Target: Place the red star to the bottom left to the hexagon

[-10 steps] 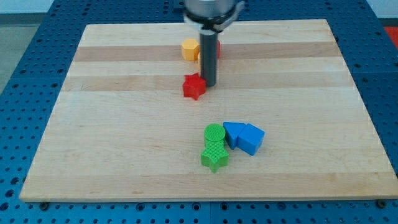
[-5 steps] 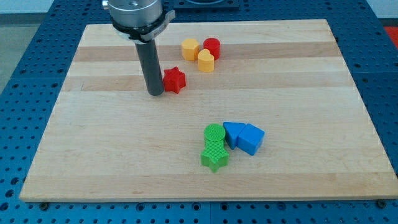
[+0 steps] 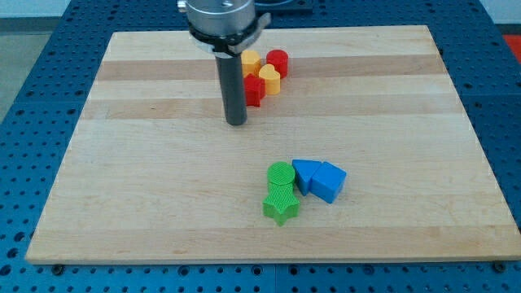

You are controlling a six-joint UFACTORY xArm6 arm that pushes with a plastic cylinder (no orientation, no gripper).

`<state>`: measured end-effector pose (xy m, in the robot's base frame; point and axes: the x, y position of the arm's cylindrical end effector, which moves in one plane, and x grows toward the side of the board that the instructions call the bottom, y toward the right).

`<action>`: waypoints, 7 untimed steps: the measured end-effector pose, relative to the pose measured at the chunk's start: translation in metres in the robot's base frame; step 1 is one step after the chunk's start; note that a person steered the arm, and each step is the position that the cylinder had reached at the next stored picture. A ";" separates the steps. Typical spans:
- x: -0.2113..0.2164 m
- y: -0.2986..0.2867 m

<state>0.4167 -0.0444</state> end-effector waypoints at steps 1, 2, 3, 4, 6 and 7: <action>-0.021 0.059; -0.045 0.017; -0.031 -0.002; -0.036 -0.017; -0.029 0.015; -0.025 0.125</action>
